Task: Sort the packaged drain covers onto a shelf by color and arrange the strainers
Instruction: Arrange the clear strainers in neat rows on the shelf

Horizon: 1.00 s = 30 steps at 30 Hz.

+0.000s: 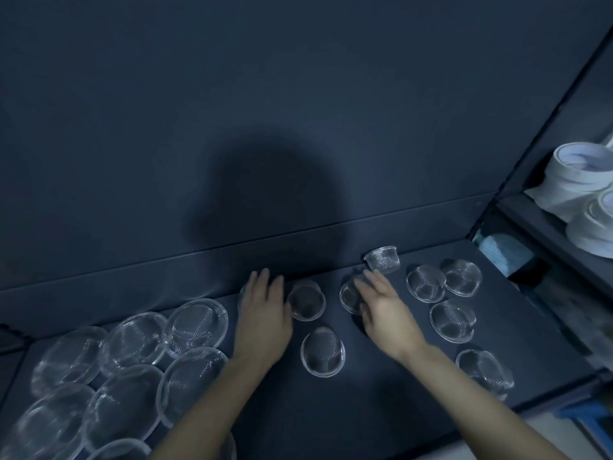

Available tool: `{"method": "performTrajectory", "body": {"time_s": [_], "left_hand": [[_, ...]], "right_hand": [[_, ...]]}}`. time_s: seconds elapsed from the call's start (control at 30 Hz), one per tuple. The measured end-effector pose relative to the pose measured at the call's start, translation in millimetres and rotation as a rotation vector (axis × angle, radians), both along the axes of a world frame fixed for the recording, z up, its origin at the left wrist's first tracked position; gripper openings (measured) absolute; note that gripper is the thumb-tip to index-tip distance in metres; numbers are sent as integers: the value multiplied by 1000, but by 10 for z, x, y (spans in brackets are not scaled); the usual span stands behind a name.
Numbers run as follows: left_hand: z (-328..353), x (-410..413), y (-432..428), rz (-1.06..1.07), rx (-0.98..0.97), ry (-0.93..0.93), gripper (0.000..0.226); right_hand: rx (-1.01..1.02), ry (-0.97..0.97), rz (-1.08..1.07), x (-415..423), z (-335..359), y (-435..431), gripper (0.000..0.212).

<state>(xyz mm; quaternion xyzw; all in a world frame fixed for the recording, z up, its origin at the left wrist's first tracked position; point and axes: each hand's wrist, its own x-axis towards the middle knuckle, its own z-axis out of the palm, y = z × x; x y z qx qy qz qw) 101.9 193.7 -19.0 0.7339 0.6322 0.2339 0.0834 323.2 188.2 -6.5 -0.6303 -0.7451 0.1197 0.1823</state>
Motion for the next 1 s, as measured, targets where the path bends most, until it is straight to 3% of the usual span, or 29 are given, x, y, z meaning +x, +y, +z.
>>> {"method": "performTrajectory", "body": {"time_s": [0.1, 0.23, 0.33, 0.47, 0.63, 0.73, 0.87, 1.0], "left_hand": [[15, -211, 125, 106, -101, 50, 51], [12, -289, 180, 118, -267, 110, 61], [15, -292, 220, 117, -284, 89, 61], [121, -270, 178, 150, -292, 13, 62], [388, -66, -54, 187, -170, -160, 69], [589, 210, -239, 19, -189, -237, 66], [598, 665, -400, -352, -321, -61, 62], [401, 930, -384, -446, -303, 91, 59]], "right_hand": [[48, 84, -166, 132, 52, 179, 45], [-111, 163, -371, 244, 126, 456, 40], [-155, 243, -433, 280, 104, 577, 52], [-136, 323, -462, 317, 103, 666, 46], [-49, 381, -411, 339, 292, 565, 49], [36, 385, -358, 390, 385, 350, 47], [-24, 335, -282, 571, 388, 49, 54], [-49, 326, -263, 756, 341, -189, 47]]}}
